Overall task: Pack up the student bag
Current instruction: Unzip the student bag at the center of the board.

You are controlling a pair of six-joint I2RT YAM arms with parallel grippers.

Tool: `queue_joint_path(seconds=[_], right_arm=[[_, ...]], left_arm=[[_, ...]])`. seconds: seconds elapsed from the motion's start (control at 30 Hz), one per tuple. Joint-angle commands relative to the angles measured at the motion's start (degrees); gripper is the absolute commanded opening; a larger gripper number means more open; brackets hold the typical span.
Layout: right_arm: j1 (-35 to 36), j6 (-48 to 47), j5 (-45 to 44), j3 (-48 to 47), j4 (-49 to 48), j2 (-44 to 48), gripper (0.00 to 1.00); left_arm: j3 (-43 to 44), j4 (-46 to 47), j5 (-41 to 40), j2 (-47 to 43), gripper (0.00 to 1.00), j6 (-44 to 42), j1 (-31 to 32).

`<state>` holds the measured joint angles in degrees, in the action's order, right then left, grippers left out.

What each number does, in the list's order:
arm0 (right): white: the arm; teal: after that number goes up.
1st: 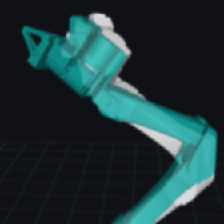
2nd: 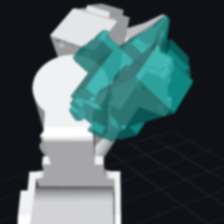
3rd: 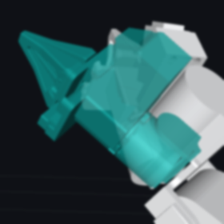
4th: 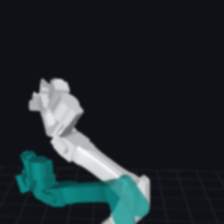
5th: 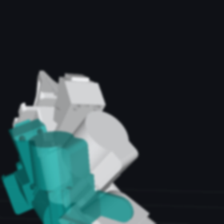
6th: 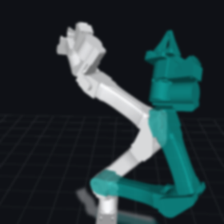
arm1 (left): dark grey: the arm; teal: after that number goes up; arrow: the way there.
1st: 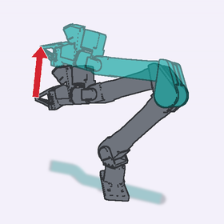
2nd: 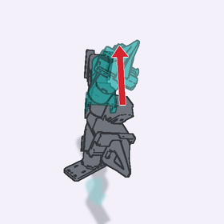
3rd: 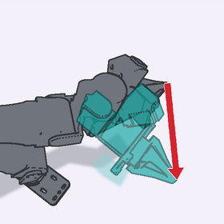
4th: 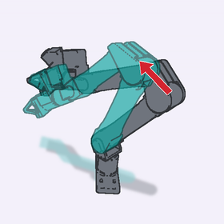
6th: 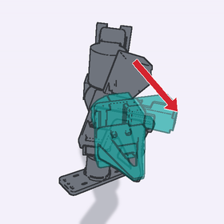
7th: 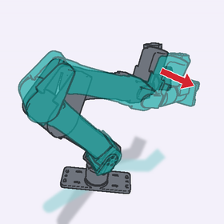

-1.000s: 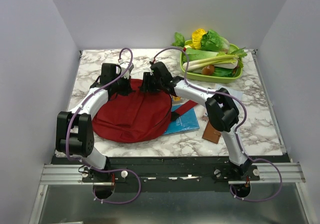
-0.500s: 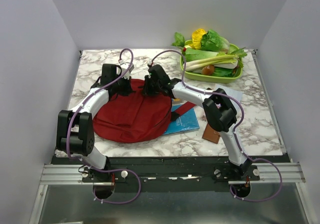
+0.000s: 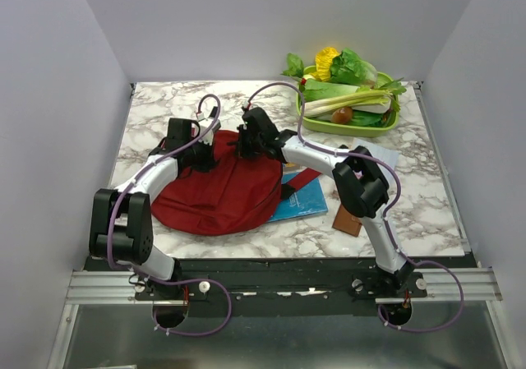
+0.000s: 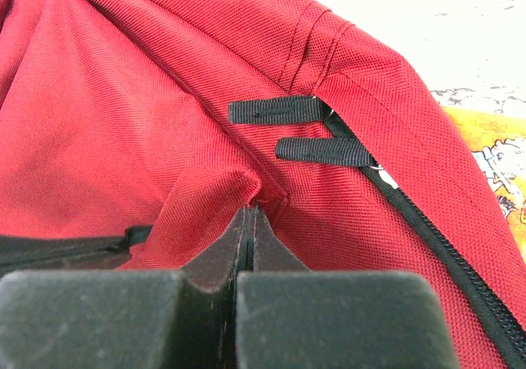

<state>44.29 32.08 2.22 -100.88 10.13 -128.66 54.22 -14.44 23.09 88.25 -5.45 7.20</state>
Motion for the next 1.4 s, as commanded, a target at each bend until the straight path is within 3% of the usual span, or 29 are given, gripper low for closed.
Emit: queue_joint_path(seconds=[0.0,0.37,0.9,1.27,1.33,1.37], right_arm=[[-0.3,-0.4,-3.7,-1.1,1.5,1.9,0.01],[-1.1,-0.4,-5.0,-0.4,1.6,2.5,0.01],[-1.8,-1.4,-8.7,0.2,2.2,3.8,0.01],[-1.9,-2.6,-9.2,4.5,0.2,7.5,0.01],[-2.0,-2.9,-9.2,5.3,0.2,8.0,0.07],[-1.9,-3.0,-8.9,5.6,0.2,8.2,0.24]], left_arm=[[-2.7,-3.7,-1.1,-5.5,0.00,-2.9,-0.2],[-5.2,-8.3,-2.6,-12.7,0.00,-5.4,-0.1],[-3.9,-30.6,-2.4,-23.1,0.00,-19.0,-0.3],[-2.0,-40.1,-5.3,-21.4,0.00,-24.7,-0.7],[-1.6,-40.8,-5.3,-22.2,0.02,-25.2,-0.7],[-1.2,-40.8,-5.1,-22.2,0.07,-25.1,-0.7]])
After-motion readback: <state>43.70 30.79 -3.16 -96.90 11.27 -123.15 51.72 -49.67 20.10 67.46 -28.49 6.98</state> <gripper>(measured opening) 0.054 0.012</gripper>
